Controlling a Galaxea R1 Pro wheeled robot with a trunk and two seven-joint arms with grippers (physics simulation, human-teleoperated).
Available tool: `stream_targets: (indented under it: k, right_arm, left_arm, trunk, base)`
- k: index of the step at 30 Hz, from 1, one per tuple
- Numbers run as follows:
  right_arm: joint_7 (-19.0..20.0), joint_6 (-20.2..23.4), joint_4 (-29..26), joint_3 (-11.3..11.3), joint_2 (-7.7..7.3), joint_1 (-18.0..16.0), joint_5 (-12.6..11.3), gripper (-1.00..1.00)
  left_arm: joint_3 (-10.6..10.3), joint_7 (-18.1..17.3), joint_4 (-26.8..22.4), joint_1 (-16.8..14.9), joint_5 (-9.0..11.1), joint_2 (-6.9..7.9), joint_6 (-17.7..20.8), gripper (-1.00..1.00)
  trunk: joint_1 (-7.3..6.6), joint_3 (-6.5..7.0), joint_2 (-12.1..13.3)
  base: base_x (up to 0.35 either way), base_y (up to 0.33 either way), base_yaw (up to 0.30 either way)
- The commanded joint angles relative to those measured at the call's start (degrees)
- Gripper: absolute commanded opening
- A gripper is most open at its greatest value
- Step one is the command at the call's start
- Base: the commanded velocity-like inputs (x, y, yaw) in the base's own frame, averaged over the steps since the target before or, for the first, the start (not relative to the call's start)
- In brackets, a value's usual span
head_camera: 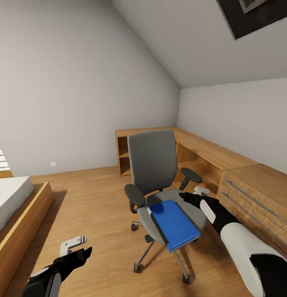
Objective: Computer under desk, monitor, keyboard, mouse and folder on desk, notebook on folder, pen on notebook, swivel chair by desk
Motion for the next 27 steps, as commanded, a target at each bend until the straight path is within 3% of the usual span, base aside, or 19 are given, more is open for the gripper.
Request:
stream_targets:
  k: [1,6,7,9,13,21,27]
  right_arm:
    - [0.0,0.74,-1.88,0.27,-0.14,0.86,-0.31,1.0]
    - [-0.07,4.25,-12.82,0.25,-0.35,6.51,-0.49,1.0]
    - [-0.13,6.04,-17.98,0.22,-0.39,9.26,-0.69,1.0]
    - [-0.21,7.77,-23.1,0.04,-0.41,12.04,-1.03,1.0]
    - [-0.31,11.17,-32.92,-1.89,-0.4,17.46,-2.44,1.0]
    - [-0.32,14.43,-38.4,-4.29,-0.23,20.43,-5.62,1.0]
    - [-0.28,14.79,-39.24,-4.86,-0.26,20.91,-11.11,1.0]
  left_arm:
    - [0.17,-0.37,-0.06,-0.05,-0.03,-0.06,0.3,1.0]
    - [0.19,-0.37,-0.06,-0.05,-0.03,-0.06,0.3,1.0]
    - [0.2,-0.37,-0.06,-0.05,-0.03,-0.06,0.3,1.0]
    - [0.2,-0.37,-0.06,-0.05,-0.03,-0.06,0.3,1.0]
    - [0.21,-0.41,-0.06,-0.05,-0.03,-0.06,0.3,1.0]
    - [0.21,-0.45,-0.06,-0.05,-0.03,-0.06,0.3,1.0]
    - [0.23,-0.48,-0.06,-0.05,-0.03,-0.06,0.3,1.0]
  trunk:
    - [-0.23,0.12,0.39]
    - [-1.33,1.02,2.39]
    - [-1.55,1.2,2.79]
    - [-1.99,1.56,3.6]
    - [-2.43,1.92,4.4]
    - [-2.43,1.92,4.4]
    - [-2.43,1.92,4.4]
  base:
    - [0.0,0.0,0.0]
    - [0.0,0.0,0.0]
    - [0.0,0.0,0.0]
    - [0.0,0.0,0.0]
    - [0.0,0.0,0.0]
    - [0.0,0.0,0.0]
    - [0.0,0.0,0.0]
